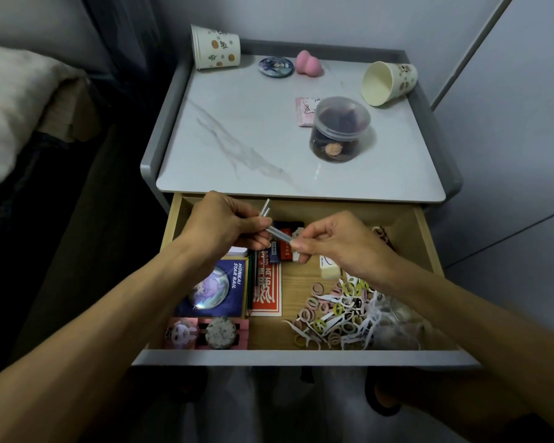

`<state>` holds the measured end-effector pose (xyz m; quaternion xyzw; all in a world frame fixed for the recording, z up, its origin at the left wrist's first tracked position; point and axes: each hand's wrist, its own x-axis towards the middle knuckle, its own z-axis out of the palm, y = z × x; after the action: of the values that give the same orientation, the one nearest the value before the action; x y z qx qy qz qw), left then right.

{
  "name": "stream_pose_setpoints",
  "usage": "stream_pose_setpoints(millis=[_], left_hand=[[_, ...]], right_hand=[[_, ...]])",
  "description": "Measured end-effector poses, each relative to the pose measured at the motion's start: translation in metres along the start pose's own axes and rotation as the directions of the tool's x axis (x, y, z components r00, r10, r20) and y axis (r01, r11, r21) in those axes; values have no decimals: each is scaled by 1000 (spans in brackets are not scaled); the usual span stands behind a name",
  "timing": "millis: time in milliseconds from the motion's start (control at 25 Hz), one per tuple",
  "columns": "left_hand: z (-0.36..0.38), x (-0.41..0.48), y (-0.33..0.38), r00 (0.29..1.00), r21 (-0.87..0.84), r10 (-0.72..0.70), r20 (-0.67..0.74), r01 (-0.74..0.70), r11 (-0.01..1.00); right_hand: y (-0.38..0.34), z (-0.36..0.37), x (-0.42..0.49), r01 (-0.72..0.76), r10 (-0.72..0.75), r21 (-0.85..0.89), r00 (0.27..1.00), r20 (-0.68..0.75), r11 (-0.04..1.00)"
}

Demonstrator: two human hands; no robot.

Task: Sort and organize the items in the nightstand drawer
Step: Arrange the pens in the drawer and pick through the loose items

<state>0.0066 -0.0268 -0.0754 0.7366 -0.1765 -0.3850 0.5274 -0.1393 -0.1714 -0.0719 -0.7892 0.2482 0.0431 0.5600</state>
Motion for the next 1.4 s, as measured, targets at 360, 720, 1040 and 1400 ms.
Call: stream_pose_setpoints(millis=[360,720,1040,1400], left_hand=[[0,0,3,957,657,283,-63,-174,734],[-23,-21,-12,971,985,165,-171,164,60],[-27,-14,-15,976,989,179,-122,134,-56],[-25,-10,-14,974,990,185,-130,137,-29]], right_hand=[[26,9,-12,-135,134,3,980,-146,991],[69,19,27,-486,582,334,749,-316,808],[74,29,47,-467,414,-35,815,-404,884],[78,25,51,-345,173,-302,863,-475,889]])
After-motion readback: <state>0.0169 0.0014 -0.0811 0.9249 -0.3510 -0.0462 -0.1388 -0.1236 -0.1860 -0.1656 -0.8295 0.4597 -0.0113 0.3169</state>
